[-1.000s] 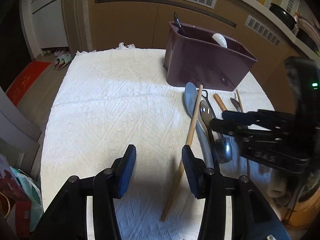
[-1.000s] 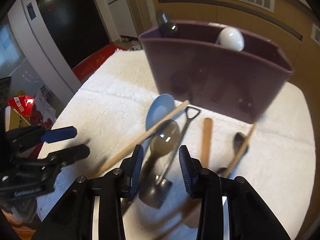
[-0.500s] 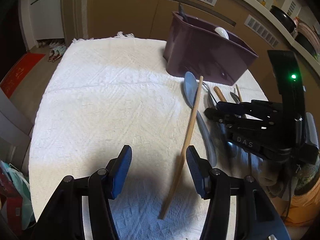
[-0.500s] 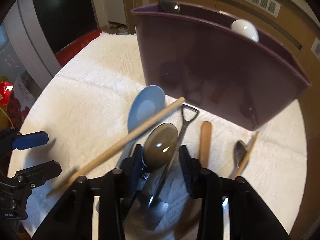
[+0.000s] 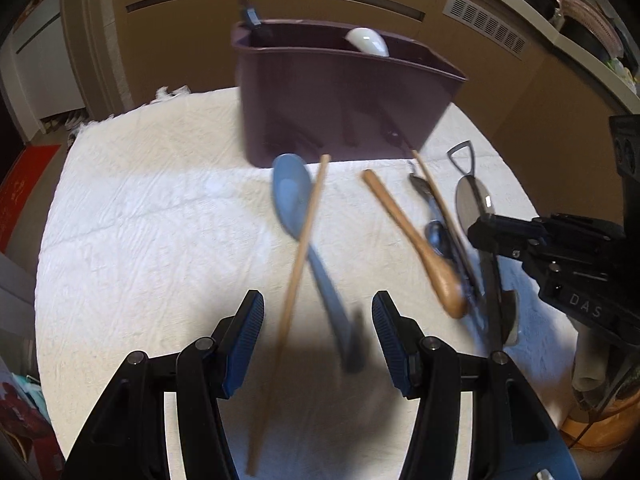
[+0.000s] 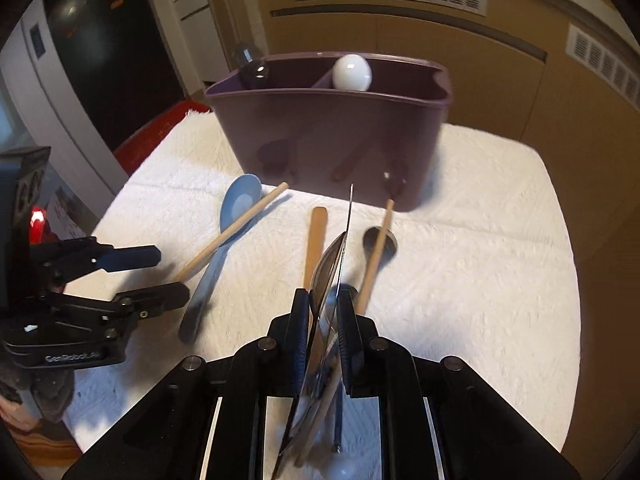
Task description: Organize utensils
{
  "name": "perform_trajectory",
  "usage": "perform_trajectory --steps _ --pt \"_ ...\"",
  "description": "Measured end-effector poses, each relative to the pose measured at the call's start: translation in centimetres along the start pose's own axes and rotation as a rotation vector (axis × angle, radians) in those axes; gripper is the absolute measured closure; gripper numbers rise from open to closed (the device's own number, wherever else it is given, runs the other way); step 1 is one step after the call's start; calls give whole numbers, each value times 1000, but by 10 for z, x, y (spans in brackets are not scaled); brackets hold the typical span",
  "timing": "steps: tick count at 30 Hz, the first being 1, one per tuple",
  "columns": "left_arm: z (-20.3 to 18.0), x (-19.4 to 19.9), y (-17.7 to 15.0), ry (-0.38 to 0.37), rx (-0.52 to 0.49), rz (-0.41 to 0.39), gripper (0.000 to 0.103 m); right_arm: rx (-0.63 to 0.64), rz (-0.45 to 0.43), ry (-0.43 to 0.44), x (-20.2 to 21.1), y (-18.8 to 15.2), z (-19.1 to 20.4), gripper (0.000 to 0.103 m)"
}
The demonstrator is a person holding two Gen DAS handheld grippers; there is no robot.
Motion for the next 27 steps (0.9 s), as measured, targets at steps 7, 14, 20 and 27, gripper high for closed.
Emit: perform_trajectory --steps 7,14,20,27 --pt "-44 -8 -6 -22 -88 39 50 -36 12 6 -1 -9 -31 84" --pt "-85 -10 -6 -73 -176 46 50 -96 -56 -55 21 -23 -66 63" --pt "-114 -17 19 -154 -204 36 68 -175 -82 -110 34 -49 -101 62" --pt "-130 -47 54 -60 -158 64 68 -236 -99 -107 33 -76 -127 55"
Point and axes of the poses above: each gripper's, at about its wrist camera, not at the fingertips, and x roughly against the way its jaws point, z to its left, y to its top, the point moved 4 cm from there along -x, roughly the way its jaws point, and after that the axes turned 13 degrees about z, right-handed, at the moved point
